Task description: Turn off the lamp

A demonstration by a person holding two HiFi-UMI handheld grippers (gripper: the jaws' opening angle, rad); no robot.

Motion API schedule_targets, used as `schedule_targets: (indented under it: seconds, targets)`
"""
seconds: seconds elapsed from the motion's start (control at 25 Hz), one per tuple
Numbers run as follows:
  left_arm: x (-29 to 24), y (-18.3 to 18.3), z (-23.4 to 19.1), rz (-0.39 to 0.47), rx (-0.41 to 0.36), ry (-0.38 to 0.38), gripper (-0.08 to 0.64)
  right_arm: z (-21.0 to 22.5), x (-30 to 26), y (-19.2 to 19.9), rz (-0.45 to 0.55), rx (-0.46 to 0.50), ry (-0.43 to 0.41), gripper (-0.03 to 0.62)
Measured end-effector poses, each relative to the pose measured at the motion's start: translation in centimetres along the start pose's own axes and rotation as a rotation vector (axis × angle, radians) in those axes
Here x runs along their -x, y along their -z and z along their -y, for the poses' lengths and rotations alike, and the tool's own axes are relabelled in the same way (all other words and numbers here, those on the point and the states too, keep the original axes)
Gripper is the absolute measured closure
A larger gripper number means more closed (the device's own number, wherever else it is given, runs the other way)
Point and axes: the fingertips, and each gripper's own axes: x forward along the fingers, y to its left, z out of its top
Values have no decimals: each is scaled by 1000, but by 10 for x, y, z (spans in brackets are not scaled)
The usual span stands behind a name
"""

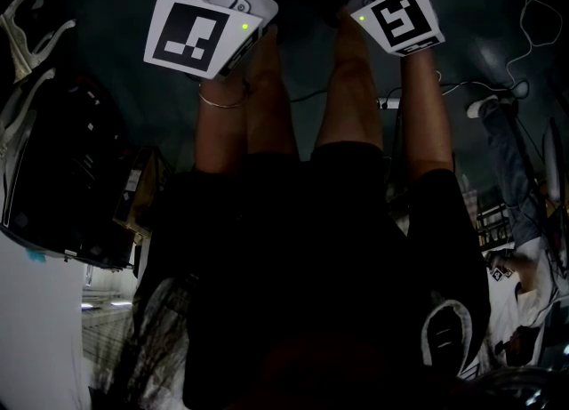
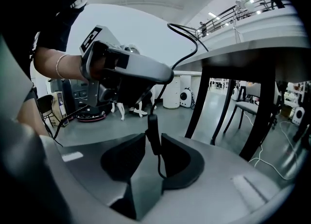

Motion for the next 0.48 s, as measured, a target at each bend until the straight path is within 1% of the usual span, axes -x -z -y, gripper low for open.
schedule_targets:
  seconds: [0.12, 0.24, 0.48]
  targets:
    - [1, 3, -2, -4, -3, -5, 537, 0, -1, -1, -4, -3, 12, 512]
    - [-3, 11, -4, -27, -16, -19, 537, 5, 3, 1, 14, -28, 24, 512]
    - [-5, 27, -6, -47, -4, -26, 537, 8, 7, 3, 46, -76, 49, 512]
